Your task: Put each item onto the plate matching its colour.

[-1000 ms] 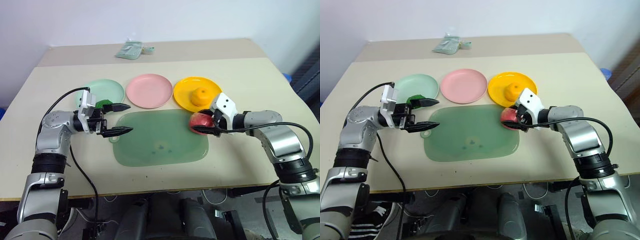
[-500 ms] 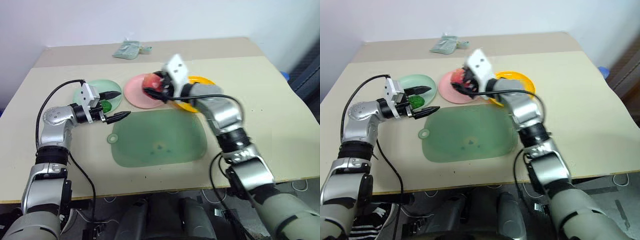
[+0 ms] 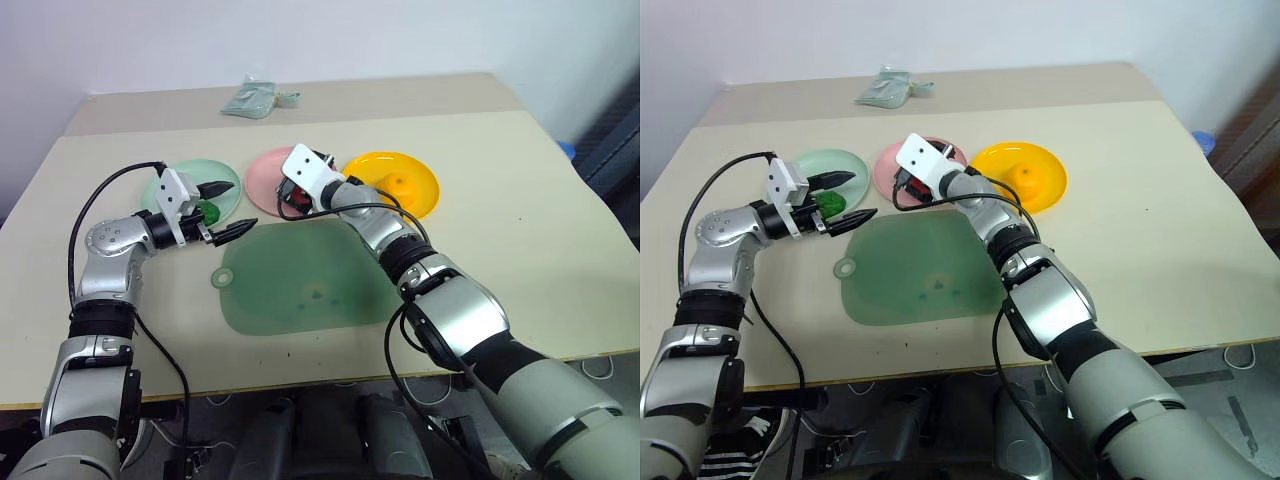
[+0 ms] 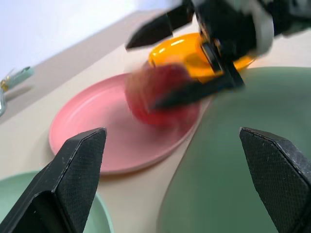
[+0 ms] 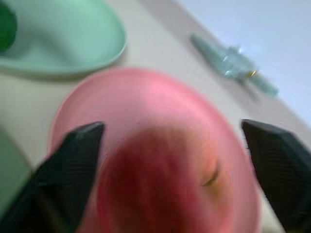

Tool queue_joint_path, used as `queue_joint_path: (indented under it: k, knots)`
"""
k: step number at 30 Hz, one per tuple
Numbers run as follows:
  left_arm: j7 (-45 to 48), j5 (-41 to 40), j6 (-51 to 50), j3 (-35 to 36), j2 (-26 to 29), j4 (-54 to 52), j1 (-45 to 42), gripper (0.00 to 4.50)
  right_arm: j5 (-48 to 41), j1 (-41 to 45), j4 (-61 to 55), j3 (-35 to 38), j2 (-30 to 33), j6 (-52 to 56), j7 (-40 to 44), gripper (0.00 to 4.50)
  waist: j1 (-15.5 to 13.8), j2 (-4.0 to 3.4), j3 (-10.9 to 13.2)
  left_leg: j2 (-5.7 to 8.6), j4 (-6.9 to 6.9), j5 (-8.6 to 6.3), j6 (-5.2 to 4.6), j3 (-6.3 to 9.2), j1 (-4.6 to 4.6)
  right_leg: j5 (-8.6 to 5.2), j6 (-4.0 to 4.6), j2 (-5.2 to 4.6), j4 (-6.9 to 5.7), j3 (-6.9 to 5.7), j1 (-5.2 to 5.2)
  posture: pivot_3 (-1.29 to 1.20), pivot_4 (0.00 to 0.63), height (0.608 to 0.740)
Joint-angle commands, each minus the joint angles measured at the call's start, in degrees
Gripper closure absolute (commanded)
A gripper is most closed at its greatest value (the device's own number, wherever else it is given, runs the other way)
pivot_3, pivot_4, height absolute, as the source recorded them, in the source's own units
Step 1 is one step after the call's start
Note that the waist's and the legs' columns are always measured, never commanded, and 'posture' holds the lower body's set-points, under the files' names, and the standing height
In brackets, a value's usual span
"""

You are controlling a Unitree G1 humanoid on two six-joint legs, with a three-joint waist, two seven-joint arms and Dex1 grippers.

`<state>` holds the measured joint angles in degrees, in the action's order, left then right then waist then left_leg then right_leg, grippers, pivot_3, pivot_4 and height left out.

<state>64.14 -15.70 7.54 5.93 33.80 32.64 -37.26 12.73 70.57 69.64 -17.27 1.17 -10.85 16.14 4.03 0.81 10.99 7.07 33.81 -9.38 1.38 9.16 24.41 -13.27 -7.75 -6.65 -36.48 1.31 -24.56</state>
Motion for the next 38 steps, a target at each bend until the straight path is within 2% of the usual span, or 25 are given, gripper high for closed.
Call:
queue_joint_path:
  k: [1, 3, 5, 7, 10, 13, 16, 20, 22, 25, 31, 38]
  knots:
    - [-0.2, -0.8, 0.2, 1.1, 0.8, -1.6, 0.1, 0.00, 2.0, 1.1, -1.2, 0.0, 0.5, -3.3, -2.5, 0.06, 0.1, 0.00, 0.0, 0.00, -0.01, 0.01, 0.01, 0.00, 0.00, -0.01, 0.01, 0.00, -0.05, 0.00, -0.03, 0.00, 0.150, 0.740]
    - [0.2, -0.9, 0.6, 1.1, 0.7, -1.5, -0.2, 0.00, -0.4, 0.9, -2.4, 2.7, 0.7, -4.1, -0.8, 0.06, 0.2, 0.00, 0.0, 0.00, -0.04, 0.03, 0.04, 0.00, 0.00, -0.01, 0.02, 0.00, -0.10, 0.00, -0.08, 0.00, 0.150, 0.740]
    - [0.9, -1.2, 0.5, 0.9, 0.5, -1.7, -0.4, 0.00, -6.4, -0.5, -6.1, 7.5, 0.9, -3.7, 5.3, 0.06, 0.1, 0.00, 0.0, 0.00, -0.04, 0.03, 0.05, 0.00, 0.00, -0.02, 0.03, 0.00, -0.11, 0.00, -0.08, 0.00, 0.150, 0.740]
    - [2.5, -2.2, -0.2, 0.9, 0.5, -2.5, -0.3, 0.00, -14.7, -3.6, -13.9, 12.2, 1.4, 0.8, 15.5, 0.06, 0.1, 0.00, 0.0, -0.01, -0.03, 0.03, 0.04, -0.01, 0.00, -0.01, 0.03, 0.00, -0.11, 0.01, -0.07, 0.00, 0.150, 0.740]
    - [5.1, -4.0, -0.8, 1.3, 0.8, -3.6, 0.3, 0.00, -24.1, -12.6, -34.0, 14.0, 5.5, 10.5, 28.6, 0.06, -0.2, 0.00, 0.0, 0.00, 0.05, 0.01, 0.02, 0.06, 0.01, -0.01, 0.01, -0.01, -0.08, -0.03, 0.02, 0.00, 0.150, 0.740]
    - [7.8, -6.1, -1.7, 1.9, 0.9, -4.7, 1.1, 0.00, -30.6, -21.4, -51.5, 14.6, 10.6, 18.6, 35.3, 0.06, -0.7, 0.00, 0.0, 0.02, 0.12, -0.01, -0.02, 0.08, 0.02, -0.01, 0.00, -0.04, -0.08, -0.05, 0.07, 0.00, 0.150, 0.740]
    - [12.2, -10.2, -6.9, 2.1, 1.4, -7.8, 2.7, 0.00, -35.2, -30.1, -65.8, 15.0, 17.8, 25.6, 39.5, 0.06, -0.6, 0.00, 0.0, 0.02, 0.12, -0.01, -0.02, 0.04, 0.01, -0.02, 0.00, -0.04, -0.08, -0.04, 0.05, 0.00, 0.150, 0.740]
    - [16.9, -15.7, -16.7, 1.6, 2.8, -13.7, 4.9, 0.00, -40.1, -40.8, -79.8, 17.2, 27.0, 32.9, 42.4, 0.06, -0.1, 0.00, 0.0, -0.02, 0.09, -0.03, -0.04, 0.00, 0.00, -0.03, 0.01, -0.04, -0.08, -0.03, 0.04, 0.00, 0.150, 0.740]
    - [17.2, -16.5, -17.8, 1.8, 2.3, -15.3, 5.0, 0.00, -43.4, -45.6, -84.5, 19.3, 30.5, 36.1, 43.4, 0.06, -0.5, 0.00, 0.0, -0.03, 0.10, -0.03, -0.04, 0.00, 0.00, -0.04, 0.02, -0.05, -0.08, -0.03, 0.04, 0.00, 0.150, 0.740]
    - [17.6, -16.0, -17.4, 1.4, 1.5, -14.0, 4.2, 0.00, -42.4, -50.6, -87.2, 20.1, 34.1, 35.7, 43.1, 0.06, -1.0, 0.01, 0.0, -0.04, 0.15, -0.04, -0.06, -0.09, -0.02, -0.04, 0.01, -0.11, 0.01, -0.03, 0.12, 0.00, 0.150, 0.740]
    - [18.5, -15.5, -18.5, 0.1, 0.7, -15.0, 4.4, 0.00, -42.3, -56.7, -91.0, 22.6, 37.2, 35.9, 41.1, 0.06, -2.2, 0.02, 0.0, -0.07, 0.18, -0.08, -0.12, -0.21, -0.01, -0.03, 0.00, -0.15, 0.14, -0.02, 0.17, 0.00, 0.150, 0.740]
    - [21.1, -14.2, -17.1, -0.7, 0.5, -10.1, 1.3, 0.00, -41.7, -58.5, -92.0, 23.4, 37.2, 35.8, 37.9, 0.06, -3.3, 0.03, 0.0, -0.07, 0.26, -0.09, -0.15, -0.26, -0.01, -0.03, 0.00, -0.16, 0.23, -0.02, 0.23, 0.00, 0.150, 0.740]
